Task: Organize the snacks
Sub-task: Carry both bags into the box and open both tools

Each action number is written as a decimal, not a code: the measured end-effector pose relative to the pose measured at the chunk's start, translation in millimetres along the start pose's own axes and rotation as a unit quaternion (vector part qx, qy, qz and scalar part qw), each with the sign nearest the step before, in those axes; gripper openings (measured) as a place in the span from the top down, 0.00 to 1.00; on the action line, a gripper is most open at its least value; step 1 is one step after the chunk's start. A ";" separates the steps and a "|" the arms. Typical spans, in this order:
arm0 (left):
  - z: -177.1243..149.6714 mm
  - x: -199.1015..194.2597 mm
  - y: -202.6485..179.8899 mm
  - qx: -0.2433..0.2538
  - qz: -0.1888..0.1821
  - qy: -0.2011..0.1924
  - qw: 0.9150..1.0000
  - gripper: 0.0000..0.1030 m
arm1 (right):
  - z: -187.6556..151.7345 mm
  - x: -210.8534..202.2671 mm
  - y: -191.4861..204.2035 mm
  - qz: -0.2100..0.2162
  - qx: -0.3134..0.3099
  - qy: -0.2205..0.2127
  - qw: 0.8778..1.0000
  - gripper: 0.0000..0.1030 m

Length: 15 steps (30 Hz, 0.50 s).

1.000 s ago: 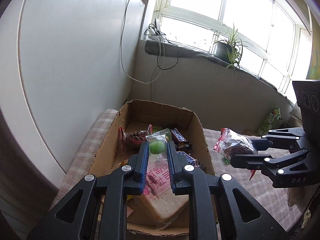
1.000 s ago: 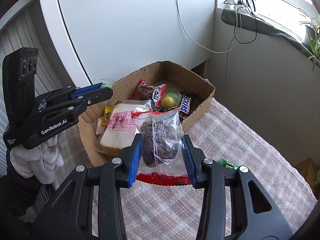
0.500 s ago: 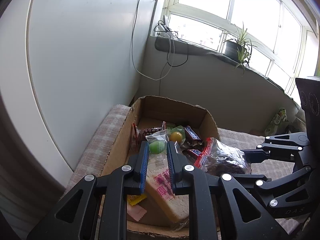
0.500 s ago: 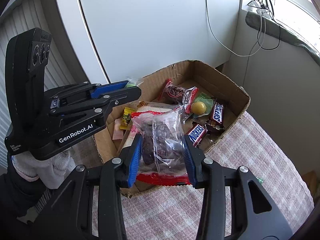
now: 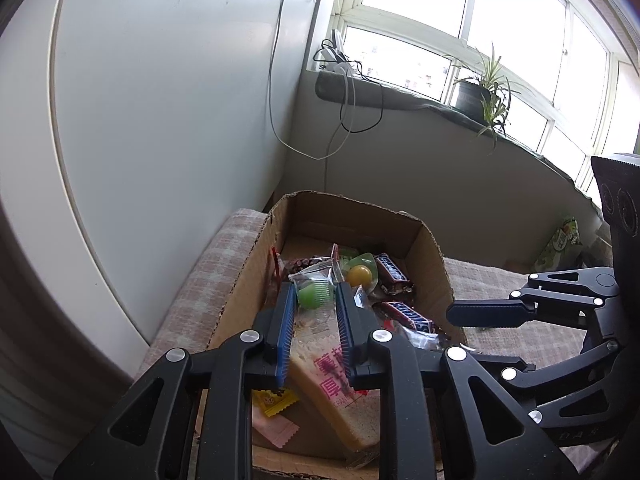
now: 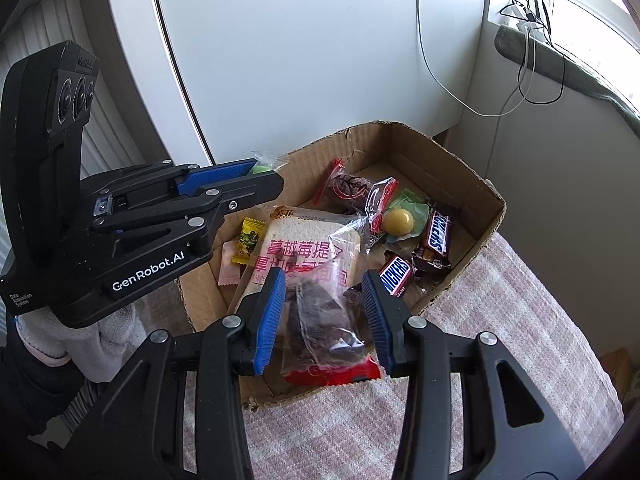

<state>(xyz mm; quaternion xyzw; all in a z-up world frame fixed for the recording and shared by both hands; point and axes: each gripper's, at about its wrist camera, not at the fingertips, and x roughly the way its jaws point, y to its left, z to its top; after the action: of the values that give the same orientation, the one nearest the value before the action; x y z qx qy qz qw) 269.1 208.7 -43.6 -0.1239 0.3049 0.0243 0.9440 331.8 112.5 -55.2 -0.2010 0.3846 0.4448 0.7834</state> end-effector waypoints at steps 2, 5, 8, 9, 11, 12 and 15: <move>-0.2 -1.4 -0.3 0.000 0.003 -0.005 1.000 0.50 | -1.7 -2.2 0.2 -0.005 -0.005 -0.007 1.000 0.26; 0.9 -3.3 0.3 -0.003 0.005 -0.009 1.000 0.43 | -4.6 -3.6 1.1 -0.011 -0.014 -0.007 1.000 0.22; 1.8 -4.5 0.9 -0.006 0.005 -0.011 1.000 0.42 | -6.9 -3.6 -0.1 -0.017 -0.017 -0.003 1.000 0.22; 1.8 -4.9 0.2 -0.005 0.005 -0.011 1.000 0.42 | -7.6 -3.9 -1.1 -0.017 -0.016 -0.003 1.000 0.22; 1.7 -5.6 -1.6 -0.004 0.004 -0.012 1.000 0.42 | -8.8 -4.8 -3.3 -0.019 -0.012 -0.004 1.000 0.22; 1.8 -5.5 -2.6 -0.002 0.003 -0.012 1.000 0.42 | -9.2 -5.3 -4.3 -0.020 -0.011 -0.004 1.000 0.22; 1.8 -5.3 -4.9 0.001 0.003 -0.012 1.000 0.41 | -10.2 -7.0 -6.0 -0.022 -0.010 -0.005 1.000 0.22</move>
<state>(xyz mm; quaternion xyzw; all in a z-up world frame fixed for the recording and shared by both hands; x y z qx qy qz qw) 266.4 204.5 -38.1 -0.1218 0.2943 0.0282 0.9475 330.5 98.9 -56.2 -0.2151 0.3716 0.4319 0.7932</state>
